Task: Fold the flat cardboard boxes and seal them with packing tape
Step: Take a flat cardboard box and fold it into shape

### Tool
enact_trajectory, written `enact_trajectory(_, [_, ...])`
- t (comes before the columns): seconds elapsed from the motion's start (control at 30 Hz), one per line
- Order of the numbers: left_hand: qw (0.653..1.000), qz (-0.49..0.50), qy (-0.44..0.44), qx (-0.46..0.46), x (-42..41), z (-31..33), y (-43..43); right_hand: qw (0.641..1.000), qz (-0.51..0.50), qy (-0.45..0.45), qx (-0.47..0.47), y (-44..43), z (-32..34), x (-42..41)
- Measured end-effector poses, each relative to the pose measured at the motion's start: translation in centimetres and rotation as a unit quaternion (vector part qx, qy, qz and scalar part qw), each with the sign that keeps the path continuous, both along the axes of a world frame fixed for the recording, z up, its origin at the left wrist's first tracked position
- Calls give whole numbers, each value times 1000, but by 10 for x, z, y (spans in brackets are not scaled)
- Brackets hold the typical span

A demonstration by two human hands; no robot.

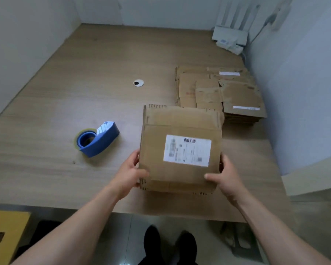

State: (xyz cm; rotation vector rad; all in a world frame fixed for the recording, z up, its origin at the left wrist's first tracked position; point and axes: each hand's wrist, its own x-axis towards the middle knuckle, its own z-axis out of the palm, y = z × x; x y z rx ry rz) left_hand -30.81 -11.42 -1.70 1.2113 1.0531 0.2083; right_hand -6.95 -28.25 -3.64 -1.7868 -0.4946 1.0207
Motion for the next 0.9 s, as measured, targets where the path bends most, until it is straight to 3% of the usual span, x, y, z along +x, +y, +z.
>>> enact_trajectory(0.13, [998, 7, 2, 58, -9, -7, -4, 999, -32, -21, 1, -5, -2, -26])
enact_trajectory(0.23, [999, 16, 16, 28, -9, -10, -4, 997, -54, 7, -46, -1, -15, -33])
enact_trajectory(0.37, [999, 43, 14, -6, -14, -21, -8, 993, -19, -45, -105, -4, -30, -36])
enact_trajectory(0.5, [991, -17, 71, 109, -23, -25, -8, 979, 24, -155, -126, -9, -33, -41])
enact_trajectory(0.57, [978, -29, 27, 207, -33, -16, -1, 975, 39, -202, -88, -12, -27, -38])
enact_trajectory(0.63, [948, -66, -39, 310, -41, 1, 8, 976, 5, -216, 8, -17, -14, -33])
enact_trajectory(0.73, [901, -139, -43, 408, -46, 17, 13, 966, 17, -240, 91, -20, 13, -35])
enact_trajectory(0.8, [880, -182, -16, 438, -44, 10, 15, 956, 33, -273, 102, -21, 20, -38])
enact_trajectory(0.9, [900, -184, 25, 395, -35, 3, 20, 939, 32, -326, 100, -20, 30, -33])
